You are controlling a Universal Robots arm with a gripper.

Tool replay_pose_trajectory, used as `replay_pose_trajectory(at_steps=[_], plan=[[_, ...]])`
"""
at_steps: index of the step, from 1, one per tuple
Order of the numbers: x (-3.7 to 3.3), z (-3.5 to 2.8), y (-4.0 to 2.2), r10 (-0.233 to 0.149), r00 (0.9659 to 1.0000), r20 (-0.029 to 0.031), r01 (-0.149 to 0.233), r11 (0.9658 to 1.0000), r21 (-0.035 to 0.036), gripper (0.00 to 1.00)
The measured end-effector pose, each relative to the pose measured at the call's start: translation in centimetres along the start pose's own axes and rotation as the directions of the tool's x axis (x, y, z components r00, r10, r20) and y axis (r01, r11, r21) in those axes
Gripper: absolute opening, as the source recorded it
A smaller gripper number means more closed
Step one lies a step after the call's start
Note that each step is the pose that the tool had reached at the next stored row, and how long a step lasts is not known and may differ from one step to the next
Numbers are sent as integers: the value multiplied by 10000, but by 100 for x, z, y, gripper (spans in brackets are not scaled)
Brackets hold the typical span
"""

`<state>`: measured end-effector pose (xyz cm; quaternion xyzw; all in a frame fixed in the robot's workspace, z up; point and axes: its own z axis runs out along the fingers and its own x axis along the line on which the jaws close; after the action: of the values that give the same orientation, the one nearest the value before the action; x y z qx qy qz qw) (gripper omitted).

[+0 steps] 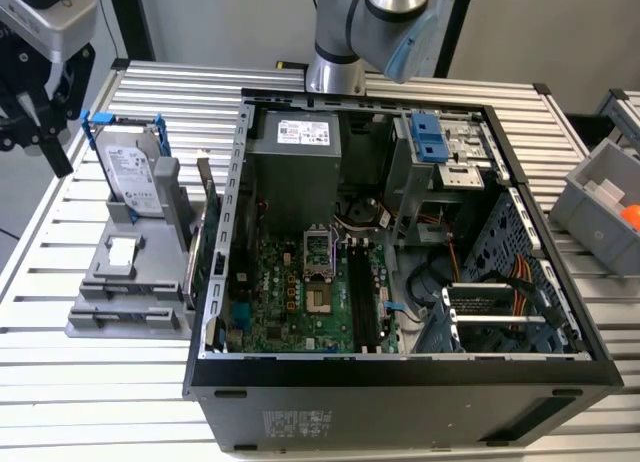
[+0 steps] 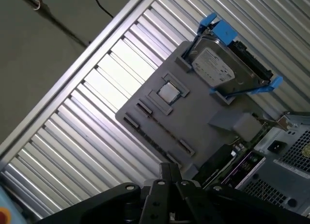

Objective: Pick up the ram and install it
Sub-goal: 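Reach for the ram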

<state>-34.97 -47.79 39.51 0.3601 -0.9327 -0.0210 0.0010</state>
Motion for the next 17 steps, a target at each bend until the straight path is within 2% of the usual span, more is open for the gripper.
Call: replay_pose_trajectory(at_steps=[4, 9, 17], plan=[[-3, 0, 4, -471, 9989, -21, 471, 9989, -6, 0], [-16, 1, 18, -924, 9957, -38, 924, 9957, -13, 0], [-74, 5, 83, -1541, 9880, -61, 1541, 9880, -24, 0]])
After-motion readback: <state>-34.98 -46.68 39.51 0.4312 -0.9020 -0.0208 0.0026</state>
